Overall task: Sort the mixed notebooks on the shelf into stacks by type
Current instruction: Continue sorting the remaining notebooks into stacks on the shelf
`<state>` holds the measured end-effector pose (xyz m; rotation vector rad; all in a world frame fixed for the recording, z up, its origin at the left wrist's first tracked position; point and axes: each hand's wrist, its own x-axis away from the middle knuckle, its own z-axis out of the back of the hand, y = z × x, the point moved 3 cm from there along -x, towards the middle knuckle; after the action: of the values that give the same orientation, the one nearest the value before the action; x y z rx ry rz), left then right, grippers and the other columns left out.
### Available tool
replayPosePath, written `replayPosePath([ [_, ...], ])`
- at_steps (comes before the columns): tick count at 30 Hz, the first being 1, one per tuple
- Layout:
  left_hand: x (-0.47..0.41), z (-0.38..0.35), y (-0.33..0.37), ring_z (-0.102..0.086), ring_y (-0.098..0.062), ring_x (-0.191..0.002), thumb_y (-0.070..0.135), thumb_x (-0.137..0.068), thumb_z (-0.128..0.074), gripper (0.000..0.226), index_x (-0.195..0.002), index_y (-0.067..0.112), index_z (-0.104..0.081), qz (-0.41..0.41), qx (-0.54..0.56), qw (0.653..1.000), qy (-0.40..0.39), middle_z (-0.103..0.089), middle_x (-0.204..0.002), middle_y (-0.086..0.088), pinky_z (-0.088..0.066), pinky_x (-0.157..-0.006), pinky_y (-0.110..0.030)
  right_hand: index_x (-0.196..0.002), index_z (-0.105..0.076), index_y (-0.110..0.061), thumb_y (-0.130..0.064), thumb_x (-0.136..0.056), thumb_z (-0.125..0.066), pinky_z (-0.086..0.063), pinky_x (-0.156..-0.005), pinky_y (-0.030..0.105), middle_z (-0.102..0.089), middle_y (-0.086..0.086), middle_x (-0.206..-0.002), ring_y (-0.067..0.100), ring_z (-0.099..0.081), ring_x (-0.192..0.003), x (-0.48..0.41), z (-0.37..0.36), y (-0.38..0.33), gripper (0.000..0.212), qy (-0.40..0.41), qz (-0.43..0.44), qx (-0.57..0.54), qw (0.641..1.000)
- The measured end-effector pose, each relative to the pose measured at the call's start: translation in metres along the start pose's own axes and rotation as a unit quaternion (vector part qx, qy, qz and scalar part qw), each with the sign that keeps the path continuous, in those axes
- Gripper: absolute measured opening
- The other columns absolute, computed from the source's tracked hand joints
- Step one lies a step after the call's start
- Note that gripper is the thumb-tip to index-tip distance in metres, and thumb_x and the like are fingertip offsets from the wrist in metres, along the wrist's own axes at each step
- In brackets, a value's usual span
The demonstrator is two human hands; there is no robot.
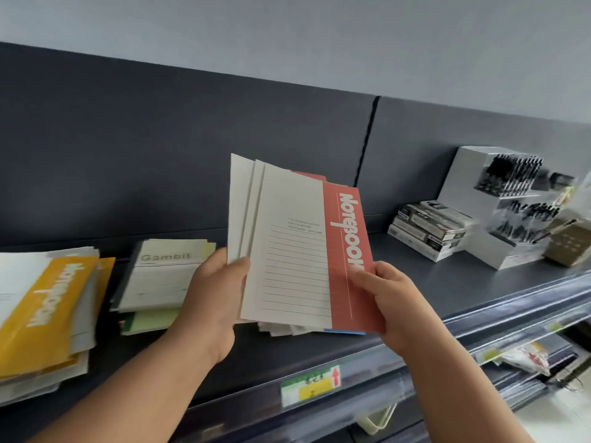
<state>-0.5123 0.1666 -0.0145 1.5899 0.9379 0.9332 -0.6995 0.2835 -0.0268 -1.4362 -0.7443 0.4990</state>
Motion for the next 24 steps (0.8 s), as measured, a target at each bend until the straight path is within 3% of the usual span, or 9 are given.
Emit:
replayPosePath([
  [5, -0.006, -0.044, -0.019, -0.069, -0.02, -0.092, 0.016, -0.097, -0.054, 0.019, -0.103, 0.029, -0.067, 0.011, -0.009, 1.0, 0.023, -0.074, -0.095, 0.006, -0.053, -0.068, -0.034, -0.102, -0.064, -0.012, -0.016, -0.09, -0.069, -0.059, -0.081, 0.051, -0.076, 0.007, -0.093, 0.028, -0.073, -0.086, -0.033, 0.049, 0.004, 0.014, 0.011, -0.008, 0.044, 0.999],
  [15, -0.022, -0.079, -0.033, -0.067, -0.021, -0.09, 0.006, -0.096, -0.048, 0.029, -0.1, 0.029, -0.065, 0.034, -0.026, 0.998, 0.048, -0.072, -0.098, 0.003, -0.052, -0.066, -0.033, -0.103, -0.062, -0.012, -0.014, -0.092, -0.065, -0.057, -0.063, 0.035, -0.076, 0.007, -0.091, 0.025, -0.073, -0.08, -0.074, 0.079, 0.014, 0.012, -0.012, -0.043, 0.041, 0.998],
  [21, -0.026, -0.079, -0.027, -0.069, -0.005, -0.082, 0.006, -0.096, -0.051, 0.029, -0.1, 0.03, -0.068, 0.011, -0.018, 0.999, 0.044, -0.075, -0.086, 0.014, -0.049, -0.06, -0.018, -0.106, -0.063, -0.01, -0.017, -0.092, -0.066, -0.059, -0.08, 0.045, -0.076, 0.009, -0.095, 0.03, -0.073, -0.088, -0.088, 0.065, 0.011, 0.016, -0.044, -0.065, 0.037, 0.996],
  [24, -0.028, -0.073, -0.02, -0.069, -0.006, -0.083, 0.007, -0.096, -0.053, 0.028, -0.098, 0.031, -0.068, 0.006, -0.011, 0.998, 0.054, -0.075, -0.088, 0.014, -0.051, -0.064, -0.021, -0.11, -0.062, -0.011, -0.02, -0.093, -0.065, -0.058, -0.086, 0.051, -0.075, 0.009, -0.099, 0.031, -0.072, -0.091, -0.092, 0.055, 0.007, 0.019, -0.053, -0.065, 0.042, 0.996],
])
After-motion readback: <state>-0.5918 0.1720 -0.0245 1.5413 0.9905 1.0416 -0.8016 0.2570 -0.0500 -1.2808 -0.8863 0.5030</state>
